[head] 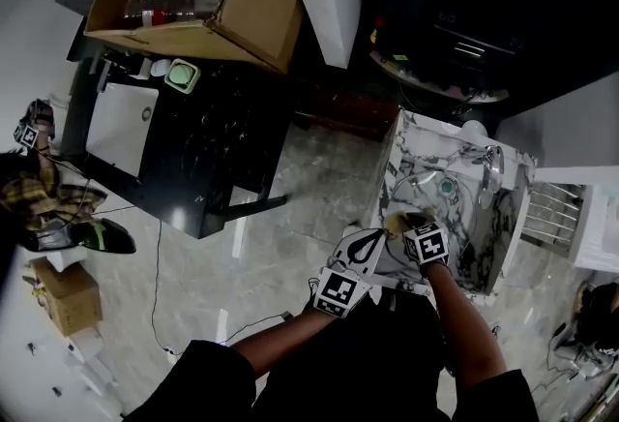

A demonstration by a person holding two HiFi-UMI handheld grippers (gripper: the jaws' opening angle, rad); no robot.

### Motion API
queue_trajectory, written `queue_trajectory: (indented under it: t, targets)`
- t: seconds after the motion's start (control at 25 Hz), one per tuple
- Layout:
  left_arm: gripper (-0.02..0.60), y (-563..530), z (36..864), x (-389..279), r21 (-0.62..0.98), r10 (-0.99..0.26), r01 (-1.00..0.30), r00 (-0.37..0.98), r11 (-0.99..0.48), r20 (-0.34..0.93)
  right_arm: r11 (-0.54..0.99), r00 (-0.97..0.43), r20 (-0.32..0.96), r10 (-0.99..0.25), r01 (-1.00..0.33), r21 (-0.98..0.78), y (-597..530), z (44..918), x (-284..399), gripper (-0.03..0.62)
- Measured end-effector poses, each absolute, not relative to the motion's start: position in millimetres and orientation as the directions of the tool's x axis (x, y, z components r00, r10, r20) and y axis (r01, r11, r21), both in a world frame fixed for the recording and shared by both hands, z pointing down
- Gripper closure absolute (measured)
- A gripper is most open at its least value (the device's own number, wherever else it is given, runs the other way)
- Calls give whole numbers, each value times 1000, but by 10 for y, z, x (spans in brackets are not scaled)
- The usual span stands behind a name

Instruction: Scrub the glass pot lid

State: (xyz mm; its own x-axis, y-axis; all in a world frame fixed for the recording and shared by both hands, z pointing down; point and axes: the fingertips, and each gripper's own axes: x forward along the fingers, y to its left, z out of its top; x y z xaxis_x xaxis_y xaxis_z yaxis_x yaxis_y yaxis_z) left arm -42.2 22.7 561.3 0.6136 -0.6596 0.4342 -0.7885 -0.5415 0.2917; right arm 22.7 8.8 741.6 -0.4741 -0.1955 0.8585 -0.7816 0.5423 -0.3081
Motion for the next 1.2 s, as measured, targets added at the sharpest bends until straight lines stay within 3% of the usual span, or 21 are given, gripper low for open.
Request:
queue_trajectory:
  t: [1.2]
  targets:
    - [565,92,5688,-429,301,-708,-851,526,-431,471,574,-458,842,-283,-785,-234,-451,7497,435,531]
